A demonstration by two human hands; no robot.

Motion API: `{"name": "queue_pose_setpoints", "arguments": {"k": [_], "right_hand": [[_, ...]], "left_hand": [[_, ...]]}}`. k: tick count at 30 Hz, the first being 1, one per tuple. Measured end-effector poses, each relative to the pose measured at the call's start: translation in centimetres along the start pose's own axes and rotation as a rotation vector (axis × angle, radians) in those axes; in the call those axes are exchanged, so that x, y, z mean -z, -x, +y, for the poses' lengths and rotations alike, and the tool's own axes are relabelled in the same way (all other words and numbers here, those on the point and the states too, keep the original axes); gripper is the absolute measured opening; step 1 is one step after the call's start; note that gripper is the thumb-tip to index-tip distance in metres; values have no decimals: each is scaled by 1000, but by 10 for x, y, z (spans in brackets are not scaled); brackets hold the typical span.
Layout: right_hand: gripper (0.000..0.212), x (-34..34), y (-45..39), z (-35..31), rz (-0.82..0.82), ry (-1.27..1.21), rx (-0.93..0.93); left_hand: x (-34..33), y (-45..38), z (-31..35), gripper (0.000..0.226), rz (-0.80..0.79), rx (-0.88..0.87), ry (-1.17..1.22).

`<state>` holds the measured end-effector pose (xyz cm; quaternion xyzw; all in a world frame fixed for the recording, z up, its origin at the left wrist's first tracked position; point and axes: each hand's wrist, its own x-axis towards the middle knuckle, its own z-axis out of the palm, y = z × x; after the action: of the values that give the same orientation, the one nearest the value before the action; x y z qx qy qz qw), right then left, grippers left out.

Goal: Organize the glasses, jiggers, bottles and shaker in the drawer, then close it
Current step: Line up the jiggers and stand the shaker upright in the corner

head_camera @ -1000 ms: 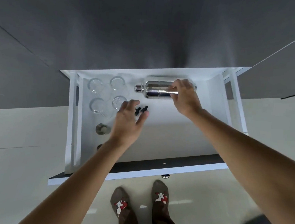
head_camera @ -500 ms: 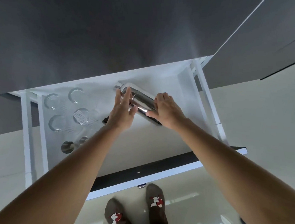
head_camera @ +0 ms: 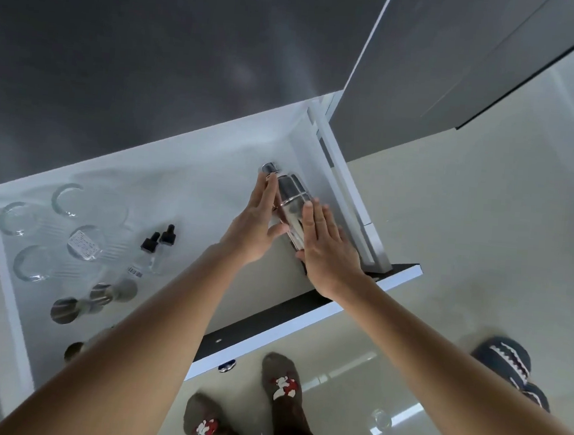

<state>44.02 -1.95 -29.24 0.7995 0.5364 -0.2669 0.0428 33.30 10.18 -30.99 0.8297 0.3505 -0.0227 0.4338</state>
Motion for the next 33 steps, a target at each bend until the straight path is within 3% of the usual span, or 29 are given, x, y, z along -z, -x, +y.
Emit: {"name": "queue_pose_setpoints", "arguments": {"k": [7,15,23,28,30,33], "right_hand": [[74,7,3,23,-40,1,-107],[75,9,2,28,-96,-102,-110],[74,13,6,23,-63,-111,-110],[67,16,10,-20,199,-132,159],[57,8,0,-48,203,-149,228],[48,-16,-26,-91,74,-179,251]], "left_hand": [[-14,-23,21,89,-40,-49,-27],[-19,-26,14,87,-58,-67,-60],[-15,14,-12,73,25,6,-155],[4,59,-55,63,255,227,-258],[15,74,-77,63,322,386,-272],[31,89,-99,77,288,559,-241]]}}
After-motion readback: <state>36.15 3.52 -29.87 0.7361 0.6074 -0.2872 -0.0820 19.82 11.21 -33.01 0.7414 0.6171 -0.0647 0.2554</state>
